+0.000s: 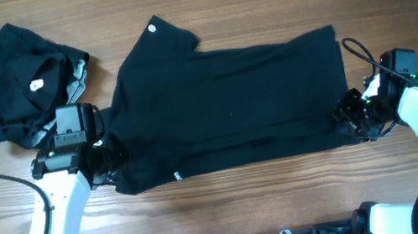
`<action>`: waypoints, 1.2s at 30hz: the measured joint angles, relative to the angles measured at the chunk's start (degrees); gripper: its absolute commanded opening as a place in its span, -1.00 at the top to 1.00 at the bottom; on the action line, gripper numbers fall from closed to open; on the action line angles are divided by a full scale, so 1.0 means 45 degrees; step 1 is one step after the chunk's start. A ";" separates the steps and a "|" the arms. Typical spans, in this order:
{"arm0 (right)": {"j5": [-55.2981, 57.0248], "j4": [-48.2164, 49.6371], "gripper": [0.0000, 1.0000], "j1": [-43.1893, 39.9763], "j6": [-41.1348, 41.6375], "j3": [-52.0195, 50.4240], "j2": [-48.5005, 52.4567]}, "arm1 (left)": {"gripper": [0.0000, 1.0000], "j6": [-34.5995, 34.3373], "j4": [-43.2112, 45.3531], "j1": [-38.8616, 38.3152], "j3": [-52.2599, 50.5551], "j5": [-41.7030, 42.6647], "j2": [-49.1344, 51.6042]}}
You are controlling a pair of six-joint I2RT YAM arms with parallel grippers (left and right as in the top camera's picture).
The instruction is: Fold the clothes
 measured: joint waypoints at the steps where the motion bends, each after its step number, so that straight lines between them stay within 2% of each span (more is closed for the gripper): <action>1: 0.0078 0.0515 0.12 0.0000 0.0321 -0.0316 0.0000 | 0.20 0.0005 0.0005 0.0000 0.0000 -0.0005 0.0005; 3: 0.0019 0.1394 0.24 0.0000 0.0529 -0.0680 0.0024 | 0.20 0.0005 0.0000 0.0000 0.0005 0.0000 0.0005; 5: -0.0102 0.1904 0.56 0.0000 0.0661 -0.0758 0.0039 | 0.21 0.0005 -0.0010 0.0000 0.0005 0.0000 0.0000; 6: -0.0160 0.2035 0.91 0.0000 0.0704 -0.0758 0.0039 | 0.21 0.0005 0.0000 0.0000 0.0005 0.0000 0.0000; 7: -0.0214 0.2147 0.91 0.0000 0.0690 -0.0772 0.0044 | 0.20 0.0005 0.0000 0.0000 0.0005 -0.0005 0.0000; 17: -0.1885 0.4862 0.91 0.0000 0.0345 -0.0782 0.0044 | 0.20 0.0005 -0.0005 0.0000 0.0010 -0.0005 0.0000; 18: -0.1831 0.5183 0.83 0.0005 0.0481 -0.0777 0.0044 | 0.20 0.0005 0.0000 0.0000 0.0010 -0.0005 0.0000; 19: -0.1598 0.5688 0.40 0.0029 0.0937 -0.0777 0.0044 | 0.18 0.0005 0.0000 0.0000 0.0010 -0.0005 0.0000; 22: -0.1059 0.6057 0.23 0.0034 0.1758 -0.0772 0.0044 | 0.16 0.0019 -0.0010 0.0000 0.0010 0.0000 0.0000; 27: -0.0622 0.4998 0.18 0.0034 0.1753 -0.0758 0.0044 | 0.14 0.0602 -0.0102 0.0000 0.0010 0.0393 0.0000; 32: -0.0656 0.3706 0.17 0.0034 -0.0097 -0.0753 0.0019 | 0.11 0.2807 -0.0029 -0.0083 0.0010 0.2948 0.0000; 36: -0.0690 0.3395 0.17 0.0034 -0.0967 -0.0753 -0.0345 | 0.07 0.3755 -0.0019 -0.1409 0.0010 0.3871 0.0350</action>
